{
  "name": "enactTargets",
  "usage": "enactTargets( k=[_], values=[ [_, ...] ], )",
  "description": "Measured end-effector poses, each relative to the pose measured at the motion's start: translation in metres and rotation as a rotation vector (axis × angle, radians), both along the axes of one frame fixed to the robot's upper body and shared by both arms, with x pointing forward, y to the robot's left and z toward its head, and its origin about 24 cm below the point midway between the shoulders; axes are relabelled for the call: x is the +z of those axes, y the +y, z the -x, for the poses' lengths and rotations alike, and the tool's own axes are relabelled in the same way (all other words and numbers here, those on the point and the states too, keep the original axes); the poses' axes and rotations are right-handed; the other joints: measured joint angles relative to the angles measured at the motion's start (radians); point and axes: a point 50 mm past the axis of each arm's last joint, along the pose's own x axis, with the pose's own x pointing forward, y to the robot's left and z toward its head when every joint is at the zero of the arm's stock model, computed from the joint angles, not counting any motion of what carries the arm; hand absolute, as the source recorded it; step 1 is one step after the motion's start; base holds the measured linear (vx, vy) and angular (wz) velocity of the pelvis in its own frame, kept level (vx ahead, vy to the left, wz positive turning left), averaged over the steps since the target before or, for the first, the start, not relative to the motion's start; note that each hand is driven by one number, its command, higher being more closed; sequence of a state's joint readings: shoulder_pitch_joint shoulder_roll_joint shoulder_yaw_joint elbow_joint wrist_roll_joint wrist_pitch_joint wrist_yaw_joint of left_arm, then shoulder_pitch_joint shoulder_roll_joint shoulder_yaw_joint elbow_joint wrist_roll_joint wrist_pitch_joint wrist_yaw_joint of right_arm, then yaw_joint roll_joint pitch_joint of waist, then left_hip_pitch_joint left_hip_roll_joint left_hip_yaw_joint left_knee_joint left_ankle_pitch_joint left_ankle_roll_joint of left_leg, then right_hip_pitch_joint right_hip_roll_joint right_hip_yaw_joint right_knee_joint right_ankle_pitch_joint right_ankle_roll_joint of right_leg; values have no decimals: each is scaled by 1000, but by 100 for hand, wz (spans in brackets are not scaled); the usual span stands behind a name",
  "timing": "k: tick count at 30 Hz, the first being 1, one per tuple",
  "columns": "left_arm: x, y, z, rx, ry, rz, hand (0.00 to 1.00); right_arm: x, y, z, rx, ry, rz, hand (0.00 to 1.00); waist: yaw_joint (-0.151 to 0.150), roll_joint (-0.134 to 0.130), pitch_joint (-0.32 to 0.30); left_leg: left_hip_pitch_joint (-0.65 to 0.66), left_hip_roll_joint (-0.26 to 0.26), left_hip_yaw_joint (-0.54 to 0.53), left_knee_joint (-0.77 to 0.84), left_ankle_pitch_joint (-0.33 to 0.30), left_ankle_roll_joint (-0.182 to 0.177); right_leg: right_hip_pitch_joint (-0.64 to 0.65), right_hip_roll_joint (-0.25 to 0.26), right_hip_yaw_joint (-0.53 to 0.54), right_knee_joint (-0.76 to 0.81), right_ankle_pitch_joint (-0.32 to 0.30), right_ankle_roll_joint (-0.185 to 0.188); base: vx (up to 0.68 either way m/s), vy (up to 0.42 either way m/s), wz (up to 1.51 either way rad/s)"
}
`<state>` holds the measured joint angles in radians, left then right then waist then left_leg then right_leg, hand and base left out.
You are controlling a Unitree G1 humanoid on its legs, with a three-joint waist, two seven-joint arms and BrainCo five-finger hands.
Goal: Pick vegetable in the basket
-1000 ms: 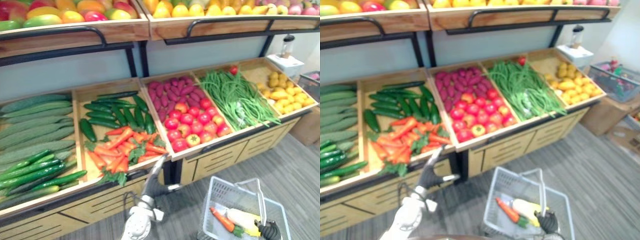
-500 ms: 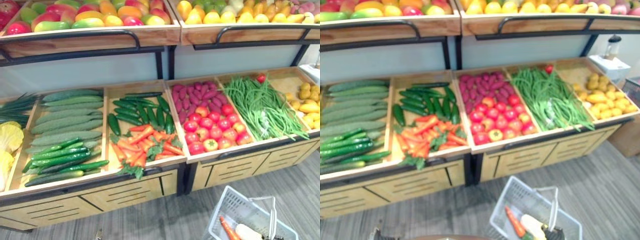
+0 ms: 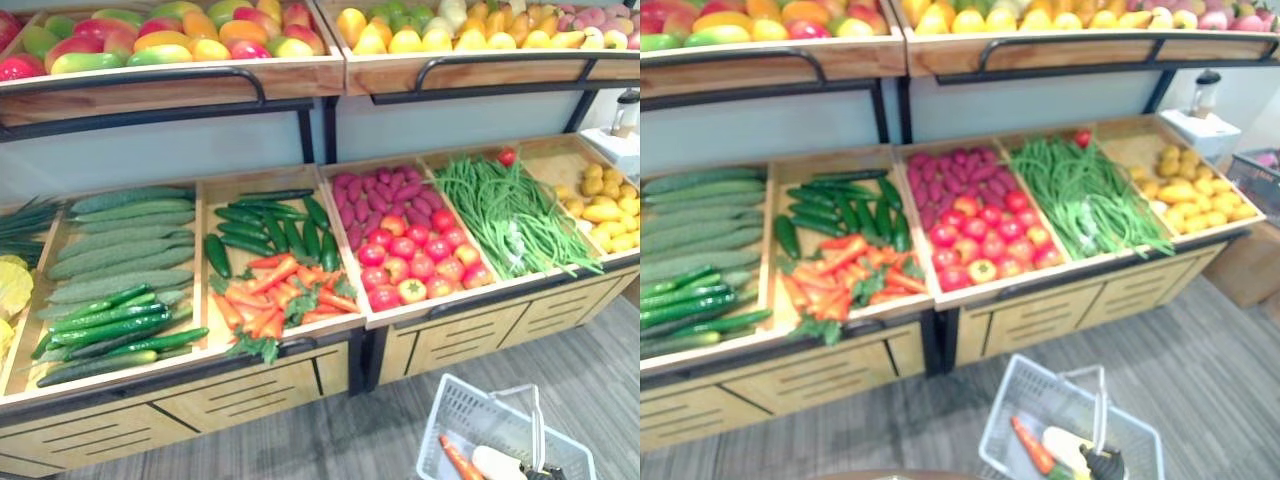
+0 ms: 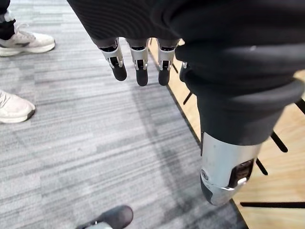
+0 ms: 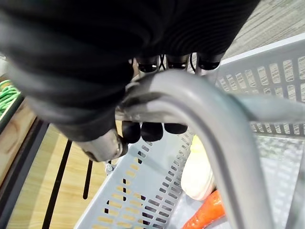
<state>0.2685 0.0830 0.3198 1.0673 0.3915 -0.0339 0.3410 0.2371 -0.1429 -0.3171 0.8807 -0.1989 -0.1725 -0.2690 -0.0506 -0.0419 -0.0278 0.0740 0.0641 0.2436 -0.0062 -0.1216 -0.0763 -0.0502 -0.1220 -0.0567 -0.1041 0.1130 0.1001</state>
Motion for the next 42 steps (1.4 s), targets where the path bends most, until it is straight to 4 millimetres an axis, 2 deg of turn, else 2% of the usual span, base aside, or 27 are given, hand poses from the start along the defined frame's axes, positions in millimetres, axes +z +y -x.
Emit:
enactTargets(
  k=[2, 4, 7, 8, 10, 11, 12, 13, 14, 16, 19, 21, 22, 24, 25, 27, 28, 29, 31, 33, 34, 35, 36, 37, 38, 39, 42],
  values=[
    [-1, -5, 1, 24, -4, 29, 0, 0, 0, -1, 4, 0, -8, 100, 0, 0, 1, 12, 3, 18, 16, -15, 0, 4, 3, 17, 4, -4, 2, 21, 2, -24],
    [-2, -6, -10, 19, -31, 54, 0, 2, -4, -4, -16, -17, -6, 100, -3, 12, 53, -49, 44, 22, 215, -117, 10, -10, 16, 33, 96, -42, 13, -23, 16, -21],
    [0, -3, -26, 1, -64, 47, 0, 8, -6, -13, -20, -58, 6, 100, -5, 17, 89, -106, 72, 64, 357, -192, 23, -76, 34, 91, 182, -57, 28, -89, 78, -44],
    [0, -1, -32, -13, -75, 41, 0, 12, -6, -18, -14, -88, 12, 100, -6, 11, 103, -126, 77, 93, 380, -203, 30, -101, 36, 124, 184, -41, 42, -130, 155, -113],
    [2, 0, -41, -59, -87, 29, 0, 19, -2, -34, 20, -144, 19, 100, -4, 6, 130, -142, 94, 184, 400, -219, 46, -158, 56, 170, 160, 64, 56, -172, 143, -145],
    [3, 1, -44, -75, -92, 25, 0, 22, 5, -46, 54, -182, 11, 100, 0, 32, 147, -140, 130, 275, 390, -210, 61, -179, 82, 143, 107, 159, 50, -223, 148, -183],
    [4, 3, -52, -85, -108, 20, 0, 26, 10, -60, 84, -219, 3, 100, -6, 25, 190, -121, 149, 338, 376, -203, 74, -213, 67, -30, 273, 67, -44, -219, 147, -178],
    [6, 5, -58, -92, -122, 13, 0, 27, 11, -62, 89, -223, 1, 100, -5, 21, 207, -105, 150, 378, 357, -194, 76, -221, 38, -122, 373, 4, -86, -193, 157, -177],
    [7, 7, -64, -117, -135, 5, 0, 27, 11, -64, 94, -225, 0, 100, -2, 14, 225, -64, 149, 458, 320, -171, 82, -220, -44, -295, 568, -115, -128, -137, 122, -147],
    [8, 5, -67, -143, -142, 12, 0, 29, 12, -70, 121, -230, 5, 100, -5, 8, 223, -44, 165, 547, 323, -169, 84, -185, -110, -368, 673, -164, -126, -92, 56, -149],
    [8, 1, -71, -162, -151, 28, 0, 30, 16, -80, 148, -240, -1, 100, -5, 1, 220, -7, 199, 680, 340, -169, 83, -140, -191, -448, 723, -172, -131, -17, -62, -134],
    [7, 0, -70, -161, -147, 42, 0, 32, 18, -88, 174, -251, 1, 100, -3, -3, 217, 14, 226, 748, 365, -167, 79, -137, -216, -516, 720, -187, -131, 8, -178, -111],
    [6, -3, -70, -160, -145, 54, 0, 33, 16, -90, 176, -253, 8, 100, -6, 0, 210, 19, 245, 789, 375, -163, 69, -140, -199, -556, 695, -203, -150, -10, -296, -113],
    [4, -9, -69, -155, -147, 77, 0, 35, 12, -91, 177, -247, 17, 100, 4, 27, 191, 15, 276, 840, 356, -134, 33, -128, -90, -517, 536, -190, -125, -23, -303, -103],
    [3, -10, -66, -152, -139, 83, 0, 37, 13, -95, 183, -261, 18, 100, 2, 20, 184, 4, 288, 867, 356, -112, 23, -124, -74, -507, 488, -240, -92, -28, -217, -69],
    [6, -4, -71, -166, -142, 66, 0, 34, 10, -87, 175, -236, 23, 100, -10, -11, 188, -3, 308, 887, 433, -118, 17, -131, -101, -499, 494, -323, -66, -3, -226, -47],
    [4, -6, -69, -162, -135, 73, 0, 32, 8, -82, 175, -212, 27, 100, -3, 18, 185, -4, 359, 894, 470, -116, 18, -118, -47, -487, 454, -306, -84, 18, -274, -54],
    [3, -9, -67, -158, -132, 81, 0, 31, 8, -79, 179, -204, 27, 100, -1, 31, 182, -1, 384, 893, 483, -111, 19, -104, -18, -484, 425, -296, -97, 11, -297, -55],
    [3, -10, -66, -160, -128, 81, 0, 25, 11, -66, 183, -169, 17, 100, -8, 41, 178, -3, 451, 857, 556, -72, 31, -49, 47, -470, 353, -277, -123, 21, -227, -34],
    [3, -10, -66, -164, -127, 76, 0, 23, 9, -57, 175, -151, 18, 100, -14, 37, 181, -21, 466, 794, 598, -57, 4, -26, 59, -453, 327, -273, -132, -33, -141, -21],
    [3, -10, -66, -163, -127, 74, 0, 23, 9, -57, 174, -151, 19, 100, -20, 39, 183, -26, 463, 771, 620, -23, 7, -14, 62, -443, 321, -273, -133, -59, -100, -36],
    [3, -9, -64, -159, -124, 73, 0, 23, 10, -53, 171, -147, 16, 100, -25, 46, 184, -24, 463, 681, 666, 25, 4, 8, 65, -414, 312, -272, -135, -50, -60, -42],
    [3, -8, -64, -157, -124, 68, 0, 23, 10, -54, 173, -153, 17, 100, -21, 37, 190, -42, 456, 612, 693, 49, 7, 19, 62, -395, 309, -271, -135, -52, -26, -71],
    [3, -7, -61, -144, -132, 62, 0, 25, 10, -53, 174, -160, 22, 100, -7, 24, 197, -87, 414, 440, 731, 50, 1, 32, 50, -351, 309, -271, -135, -60, 32, -101],
    [4, -8, -61, -141, -143, 55, 0, 27, 9, -55, 183, -167, 29, 100, 4, 21, 199, -115, 340, 274, 730, 6, -8, 38, 41, -303, 298, -270, -131, -55, 52, -110],
    [4, -9, -61, -137, -147, 57, 0, 27, 9, -56, 185, -170, 29, 100, 6, 21, 199, -126, 305, 207, 716, -7, -16, 39, 40, -282, 289, -266, -128, -53, 77, -115],
    [2, -15, -52, -112, -141, 66, 0, 27, 9, -55, 187, -168, 31, 100, 29, 30, 200, -140, 145, -54, 539, -48, -48, 36, 49, -194, 253, -243, -102, -35, 114, -101]
  ],
)
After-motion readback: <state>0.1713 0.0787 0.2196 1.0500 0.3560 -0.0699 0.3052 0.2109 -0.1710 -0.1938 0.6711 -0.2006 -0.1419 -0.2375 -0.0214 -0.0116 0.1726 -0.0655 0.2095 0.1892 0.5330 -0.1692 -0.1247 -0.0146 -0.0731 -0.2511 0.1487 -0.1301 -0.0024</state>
